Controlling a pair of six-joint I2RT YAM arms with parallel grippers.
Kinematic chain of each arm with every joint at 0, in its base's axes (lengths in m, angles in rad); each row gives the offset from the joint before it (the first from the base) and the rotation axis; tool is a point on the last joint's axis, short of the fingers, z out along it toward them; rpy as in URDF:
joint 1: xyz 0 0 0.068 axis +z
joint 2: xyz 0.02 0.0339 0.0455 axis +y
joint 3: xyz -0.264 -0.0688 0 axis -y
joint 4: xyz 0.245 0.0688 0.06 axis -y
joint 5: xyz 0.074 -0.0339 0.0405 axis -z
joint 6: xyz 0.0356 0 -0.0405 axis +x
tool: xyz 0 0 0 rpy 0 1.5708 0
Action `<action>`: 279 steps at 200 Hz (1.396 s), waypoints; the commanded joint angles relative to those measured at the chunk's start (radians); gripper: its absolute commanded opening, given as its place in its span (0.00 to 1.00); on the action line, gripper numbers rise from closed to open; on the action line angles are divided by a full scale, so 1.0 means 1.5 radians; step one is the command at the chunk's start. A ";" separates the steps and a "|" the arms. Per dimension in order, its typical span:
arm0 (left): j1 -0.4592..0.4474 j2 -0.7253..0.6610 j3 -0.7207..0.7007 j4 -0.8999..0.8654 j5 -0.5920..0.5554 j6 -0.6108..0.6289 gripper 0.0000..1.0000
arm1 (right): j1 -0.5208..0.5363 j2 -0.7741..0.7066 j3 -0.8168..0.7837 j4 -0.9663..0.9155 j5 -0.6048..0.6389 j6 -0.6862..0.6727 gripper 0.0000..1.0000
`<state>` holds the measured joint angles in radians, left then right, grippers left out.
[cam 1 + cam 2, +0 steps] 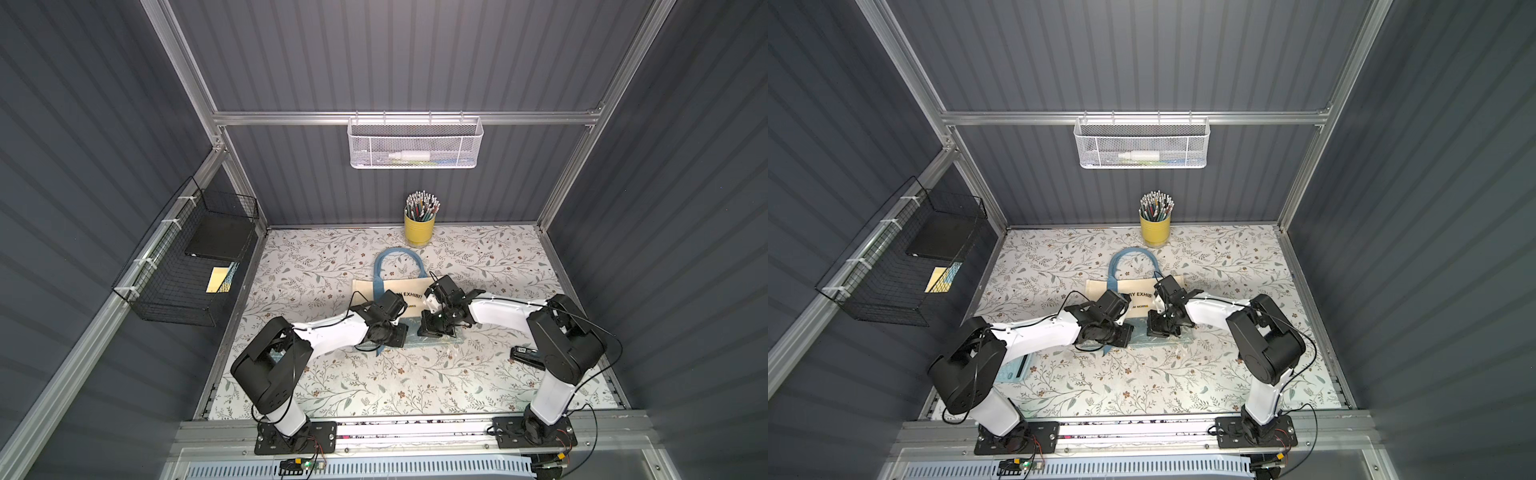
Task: Put away the canvas bag
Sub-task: Press the canvas bag at the center of the board.
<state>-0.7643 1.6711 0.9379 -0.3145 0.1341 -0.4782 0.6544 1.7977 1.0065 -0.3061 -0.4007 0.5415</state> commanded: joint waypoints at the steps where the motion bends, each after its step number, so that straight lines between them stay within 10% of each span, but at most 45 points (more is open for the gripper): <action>1: 0.000 0.013 0.015 -0.068 -0.024 0.024 0.00 | -0.010 0.009 0.006 -0.048 0.064 0.019 0.00; 93: 0.043 -0.051 -0.055 -0.116 -0.107 -0.046 0.00 | -0.060 -0.043 -0.038 -0.099 0.151 0.003 0.00; 232: 0.112 -0.178 -0.080 -0.069 -0.030 0.001 0.00 | -0.102 -0.145 -0.086 -0.118 0.144 -0.030 0.00; 279: 0.111 -0.273 0.037 -0.023 0.044 0.014 0.33 | -0.107 -0.271 0.059 -0.100 0.084 -0.035 0.00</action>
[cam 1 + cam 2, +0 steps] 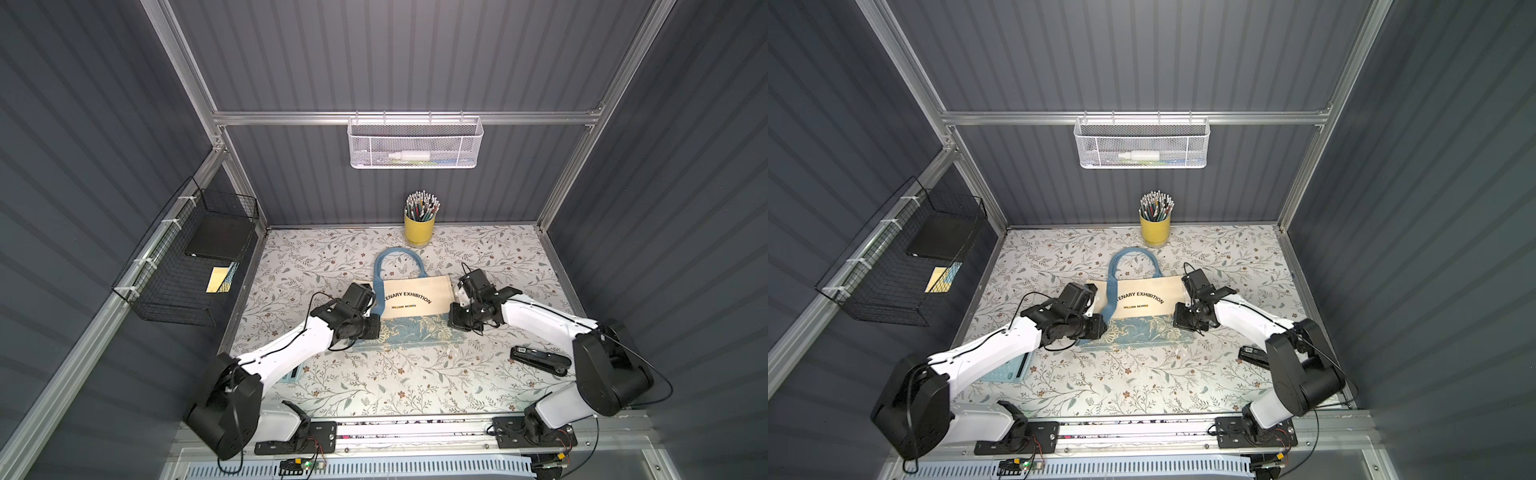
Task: Put away the canvas bag
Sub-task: Press the canvas bag at the center of the board, then reset both arms
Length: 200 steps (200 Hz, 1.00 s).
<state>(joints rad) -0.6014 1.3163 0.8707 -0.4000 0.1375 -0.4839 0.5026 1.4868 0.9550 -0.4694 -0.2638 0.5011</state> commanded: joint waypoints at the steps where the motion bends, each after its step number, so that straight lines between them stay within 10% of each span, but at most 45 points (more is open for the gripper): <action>1: 0.002 -0.037 0.085 0.034 0.040 0.017 0.34 | -0.006 -0.066 0.097 0.008 -0.005 -0.008 0.00; 32: 0.012 -0.041 0.156 0.028 -0.033 0.078 0.56 | -0.073 -0.132 0.189 0.022 0.147 -0.047 0.19; 43: 0.026 -0.031 0.176 0.026 -0.068 0.102 0.97 | -0.103 -0.159 0.200 0.050 0.196 -0.079 0.30; 65: 0.101 -0.018 0.176 0.068 -0.074 0.114 1.00 | -0.151 -0.212 0.198 0.108 0.347 -0.111 0.98; 92: 0.238 -0.019 0.114 0.174 -0.050 0.094 1.00 | -0.177 -0.280 0.104 0.236 0.560 -0.149 0.99; 111: 0.288 0.010 0.070 0.220 -0.172 0.086 1.00 | -0.185 -0.321 -0.038 0.386 0.675 -0.217 0.99; 133: 0.319 0.021 -0.018 0.353 -0.240 0.136 1.00 | -0.192 -0.338 -0.267 0.696 0.686 -0.386 0.99; 172: 0.333 0.033 -0.138 0.550 -0.205 0.375 1.00 | -0.246 -0.246 -0.409 0.852 0.531 -0.277 0.99; 200: 0.350 0.064 -0.229 0.671 -0.231 0.384 1.00 | -0.246 -0.134 -0.453 0.997 0.494 -0.305 0.99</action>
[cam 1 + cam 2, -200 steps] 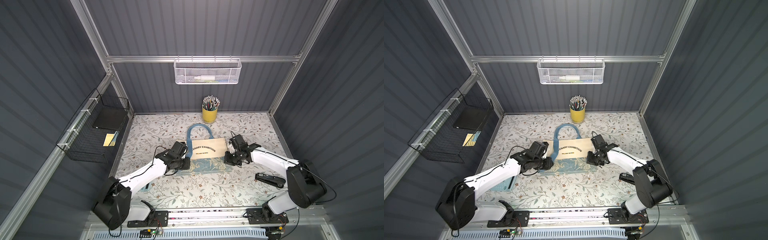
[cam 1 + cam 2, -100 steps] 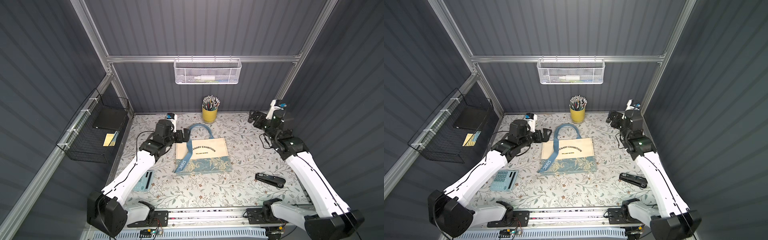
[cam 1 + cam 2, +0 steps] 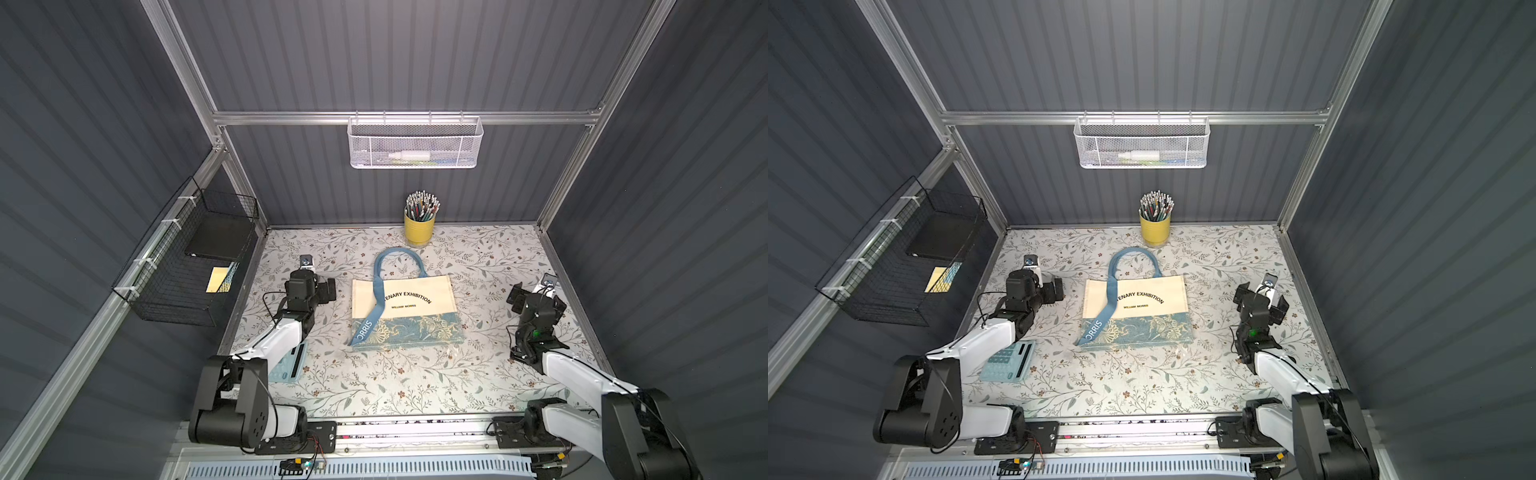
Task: Put away the canvas bag
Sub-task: Reset both arms
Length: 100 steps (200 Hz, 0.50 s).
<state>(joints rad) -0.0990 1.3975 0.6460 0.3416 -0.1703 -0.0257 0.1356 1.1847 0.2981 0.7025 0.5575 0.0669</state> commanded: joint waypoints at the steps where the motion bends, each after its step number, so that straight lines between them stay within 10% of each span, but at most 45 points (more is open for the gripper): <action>1: 0.016 0.010 -0.084 0.188 -0.029 0.077 1.00 | -0.001 0.071 -0.014 0.219 -0.053 -0.017 0.99; 20: 0.045 0.019 -0.163 0.303 -0.046 0.016 1.00 | -0.006 0.107 0.004 0.192 -0.066 -0.012 0.99; 50: 0.080 0.047 -0.195 0.414 0.128 0.020 1.00 | -0.010 0.157 -0.089 0.398 -0.091 -0.023 0.99; 100: 0.096 0.088 -0.107 0.229 0.322 0.035 1.00 | -0.060 0.257 -0.138 0.598 -0.156 0.003 0.99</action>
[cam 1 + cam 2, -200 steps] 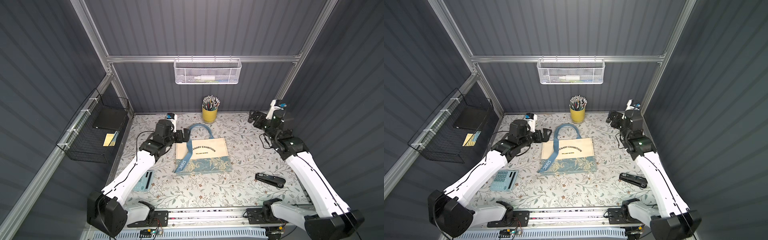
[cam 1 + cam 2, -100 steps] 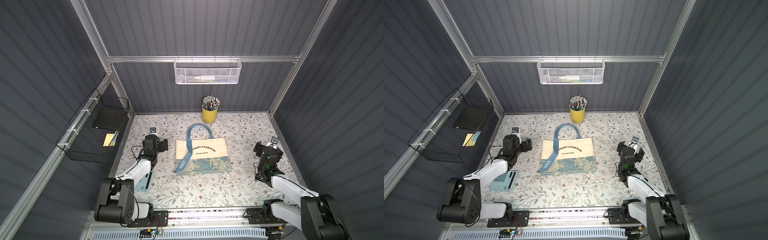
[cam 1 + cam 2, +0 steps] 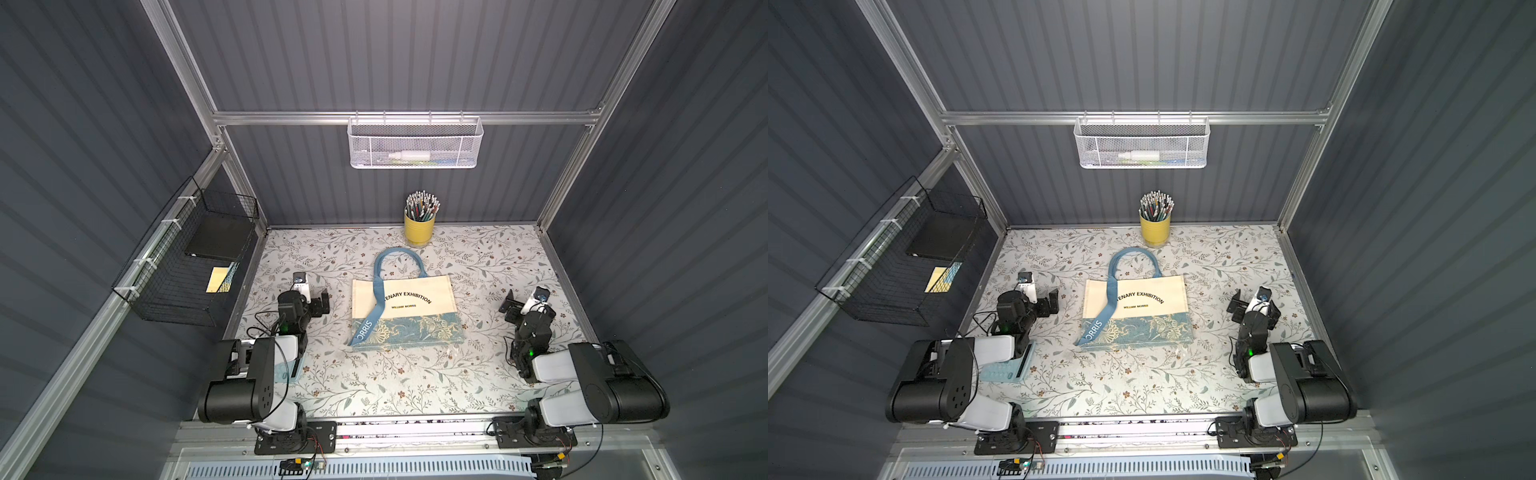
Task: Put away the canvas bag
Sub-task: Reset both arms
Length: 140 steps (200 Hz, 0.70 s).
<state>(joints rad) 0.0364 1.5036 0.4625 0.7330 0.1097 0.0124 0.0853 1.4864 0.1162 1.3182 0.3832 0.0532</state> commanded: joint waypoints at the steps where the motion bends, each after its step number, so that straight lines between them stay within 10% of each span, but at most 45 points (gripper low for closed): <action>1: 0.005 0.019 0.013 -0.023 0.134 0.005 1.00 | -0.027 0.059 -0.016 0.190 -0.042 0.012 0.99; 58: 0.011 0.138 -0.146 0.374 0.082 -0.055 1.00 | -0.050 0.033 0.035 0.049 -0.150 0.005 0.99; 140: -0.020 0.130 -0.091 0.249 0.020 -0.018 1.00 | -0.049 0.018 0.083 -0.066 -0.199 -0.013 0.99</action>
<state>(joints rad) 0.0299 1.7027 0.3088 1.1198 0.2016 -0.0330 0.0128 1.5211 0.2207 1.2564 0.1226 0.0578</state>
